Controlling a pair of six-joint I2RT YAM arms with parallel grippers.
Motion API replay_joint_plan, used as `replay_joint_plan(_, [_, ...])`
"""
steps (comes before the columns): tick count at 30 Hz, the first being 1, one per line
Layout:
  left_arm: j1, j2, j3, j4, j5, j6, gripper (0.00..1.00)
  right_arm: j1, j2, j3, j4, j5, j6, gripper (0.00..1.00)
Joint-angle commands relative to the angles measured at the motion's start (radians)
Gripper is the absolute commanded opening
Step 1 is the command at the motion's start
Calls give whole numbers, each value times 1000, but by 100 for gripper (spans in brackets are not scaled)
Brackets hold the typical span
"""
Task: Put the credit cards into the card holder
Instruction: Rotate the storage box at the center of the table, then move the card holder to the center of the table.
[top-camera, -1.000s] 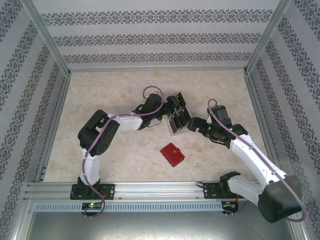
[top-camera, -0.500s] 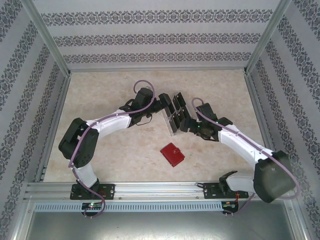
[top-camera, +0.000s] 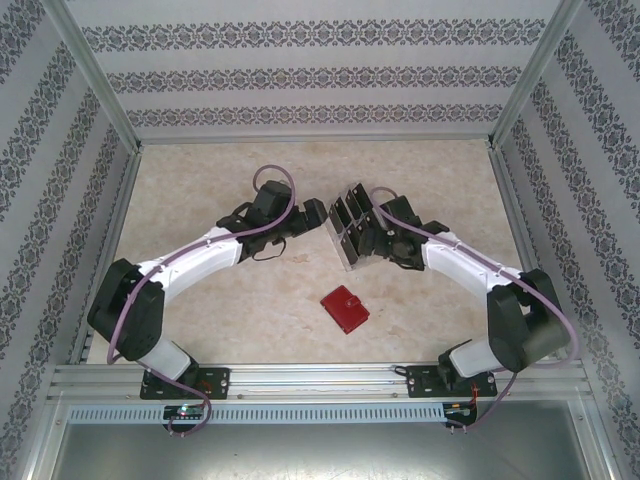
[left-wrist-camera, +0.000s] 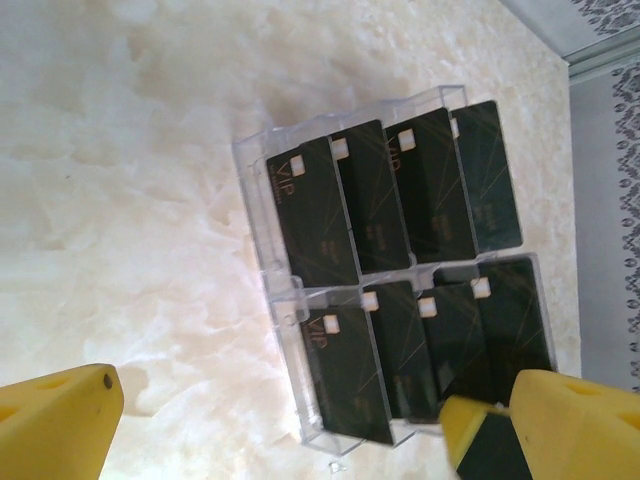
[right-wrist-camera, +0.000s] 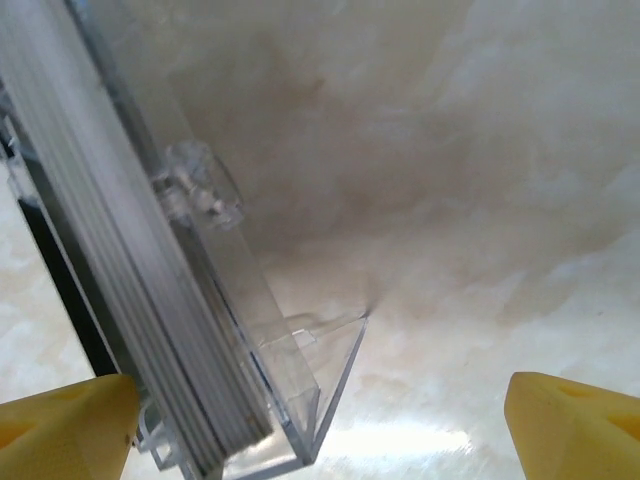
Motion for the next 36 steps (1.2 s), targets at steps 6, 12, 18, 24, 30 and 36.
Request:
replay_joint_plan(6, [14,-94,-45,-110,-41,48,100,-59,-46,48,-7,-118,-97,93])
replay_joint_plan(12, [15,-157,-73,-190,-45,53,100,24,-236,-24,-104,-225,-83,93])
replay_joint_plan(18, [16,-230,-175,-207,-35,28,100,118,-382,-241,-56,-218,66,85])
replay_joint_plan(24, [17,-289,-256,-222,-39,23,100,213,-384,-364,61,-210,179,66])
replay_joint_plan(30, [21,-320,-300,-218,-31,14,100,286,-288,-371,118,-181,225,61])
replay_joint_plan(36, [23,-334,-325,-195,-6,5,100,354,-205,-367,182,-186,288,58])
